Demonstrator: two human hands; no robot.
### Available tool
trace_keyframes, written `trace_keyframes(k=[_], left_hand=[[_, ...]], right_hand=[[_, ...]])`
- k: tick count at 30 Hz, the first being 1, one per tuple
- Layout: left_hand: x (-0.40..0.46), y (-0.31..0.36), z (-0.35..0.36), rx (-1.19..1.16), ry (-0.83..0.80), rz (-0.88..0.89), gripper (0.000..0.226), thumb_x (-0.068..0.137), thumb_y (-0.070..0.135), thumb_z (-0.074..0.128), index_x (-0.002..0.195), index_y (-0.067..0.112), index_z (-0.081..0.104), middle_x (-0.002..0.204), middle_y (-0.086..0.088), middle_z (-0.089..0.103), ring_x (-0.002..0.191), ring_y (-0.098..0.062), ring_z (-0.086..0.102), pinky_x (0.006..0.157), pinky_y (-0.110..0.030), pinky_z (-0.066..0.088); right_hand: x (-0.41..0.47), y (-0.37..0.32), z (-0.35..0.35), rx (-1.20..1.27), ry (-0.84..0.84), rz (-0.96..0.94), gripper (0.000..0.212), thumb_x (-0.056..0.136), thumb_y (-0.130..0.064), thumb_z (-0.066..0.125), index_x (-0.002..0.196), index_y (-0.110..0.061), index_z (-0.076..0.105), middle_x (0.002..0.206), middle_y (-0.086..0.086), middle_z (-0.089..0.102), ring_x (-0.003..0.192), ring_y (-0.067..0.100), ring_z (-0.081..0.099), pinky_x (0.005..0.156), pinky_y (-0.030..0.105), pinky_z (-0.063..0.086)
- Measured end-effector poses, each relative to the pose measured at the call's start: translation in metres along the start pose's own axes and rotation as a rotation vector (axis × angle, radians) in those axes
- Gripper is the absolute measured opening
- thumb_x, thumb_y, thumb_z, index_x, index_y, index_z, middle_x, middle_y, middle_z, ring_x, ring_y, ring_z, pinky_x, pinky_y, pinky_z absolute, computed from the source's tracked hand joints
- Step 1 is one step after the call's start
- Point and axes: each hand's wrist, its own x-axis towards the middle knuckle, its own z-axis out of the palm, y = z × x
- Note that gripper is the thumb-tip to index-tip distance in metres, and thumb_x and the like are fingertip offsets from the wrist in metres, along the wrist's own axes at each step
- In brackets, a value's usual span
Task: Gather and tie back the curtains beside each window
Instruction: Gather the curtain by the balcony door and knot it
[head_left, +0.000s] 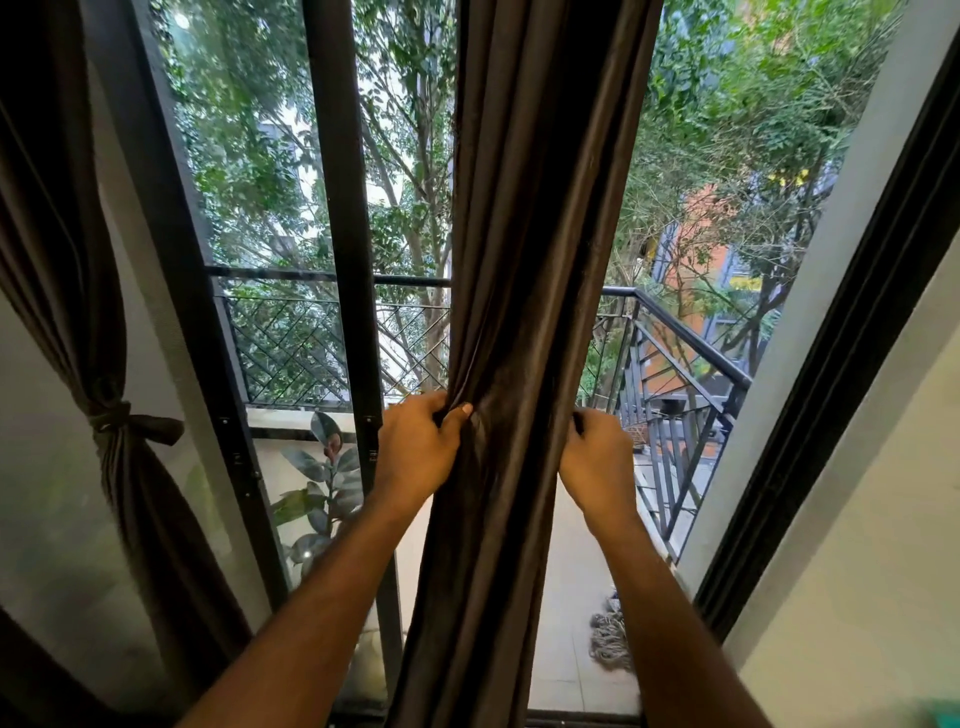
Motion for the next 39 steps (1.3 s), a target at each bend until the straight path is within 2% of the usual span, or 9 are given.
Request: trace_keyframes(k=[5,8,15,20,24,27,30,35,39], left_hand=[[-0.020,0.016,0.018,-0.360,0.179,-0.160,0.030,0.078,0.015,0.081,0.072,0.014,0.052,0.062,-0.005,0.057,0.057,-0.020,0.050,0.057,-0.033,0.035],[-0.029,0.025,0.025,-0.424,0.178,-0.165,0.028,0.082,0.011,0.075,0.066,0.014,0.051,0.059,0.000,0.052,0.053,-0.010,0.045,0.056,-0.027,0.035],[-0.043,0.032,0.025,-0.364,0.126,0.024,0.025,0.083,0.012,0.075,0.072,0.016,0.054,0.059,0.006,0.054,0.055,-0.005,0.051,0.053,-0.010,0.037],[-0.033,0.033,0.021,-0.240,0.183,-0.057,0.029,0.085,0.018,0.076,0.064,0.014,0.056,0.056,0.005,0.056,0.056,-0.009,0.054,0.058,-0.025,0.036],[-0.023,0.038,0.016,-0.270,0.139,-0.292,0.030,0.081,0.028,0.079,0.059,0.017,0.061,0.055,0.006,0.061,0.067,-0.020,0.064,0.069,-0.035,0.050],[-0.019,0.037,0.017,-0.412,0.070,-0.390,0.027,0.078,0.023,0.082,0.058,0.016,0.066,0.057,0.001,0.067,0.067,-0.025,0.069,0.072,-0.050,0.060],[-0.017,0.035,0.015,-0.538,-0.055,-0.408,0.023,0.083,0.016,0.080,0.063,0.017,0.070,0.067,-0.006,0.073,0.070,-0.026,0.071,0.070,-0.047,0.062],[-0.028,0.023,0.007,-0.332,0.027,-0.041,0.015,0.087,0.034,0.073,0.077,0.023,0.075,0.073,0.008,0.071,0.074,-0.012,0.069,0.069,-0.034,0.057],[-0.039,0.026,-0.001,-0.106,-0.087,0.148,0.022,0.081,0.047,0.077,0.076,0.026,0.075,0.069,0.012,0.067,0.069,-0.001,0.062,0.059,-0.015,0.043]], right_hand=[[-0.033,-0.023,0.015,1.016,0.065,0.337,0.031,0.110,-0.031,0.043,0.090,-0.012,0.057,0.067,0.009,0.062,0.060,0.026,0.060,0.057,0.034,0.052],[-0.050,-0.027,0.024,1.230,-0.052,0.309,0.024,0.111,-0.027,0.038,0.097,-0.017,0.055,0.091,0.007,0.076,0.085,0.020,0.075,0.076,0.033,0.061],[-0.059,-0.011,0.049,0.730,0.024,-0.019,0.019,0.106,-0.020,0.053,0.094,-0.022,0.067,0.089,0.004,0.071,0.085,0.017,0.065,0.080,0.041,0.053],[-0.065,-0.007,0.048,0.413,0.127,-0.066,0.025,0.100,-0.027,0.056,0.075,-0.025,0.054,0.076,-0.003,0.058,0.071,0.015,0.053,0.065,0.033,0.041],[-0.071,-0.008,0.051,0.597,-0.165,0.065,0.031,0.101,-0.017,0.055,0.071,-0.020,0.057,0.066,0.000,0.053,0.064,0.012,0.047,0.060,0.033,0.038],[-0.074,-0.017,0.050,0.739,-0.310,0.144,0.024,0.103,-0.015,0.053,0.095,-0.019,0.074,0.092,0.015,0.072,0.085,0.033,0.067,0.076,0.052,0.055],[-0.074,-0.021,0.047,0.858,-0.318,0.178,0.028,0.106,-0.010,0.048,0.107,-0.016,0.075,0.100,0.011,0.076,0.093,0.023,0.073,0.083,0.041,0.058],[-0.073,-0.005,0.053,0.564,-0.126,0.006,0.025,0.095,-0.032,0.059,0.081,-0.014,0.069,0.077,0.013,0.067,0.073,0.029,0.062,0.066,0.043,0.049],[-0.080,-0.004,0.055,0.478,-0.092,-0.053,0.023,0.094,0.001,0.056,0.084,-0.014,0.071,0.072,0.004,0.070,0.066,0.014,0.064,0.058,0.027,0.047]])
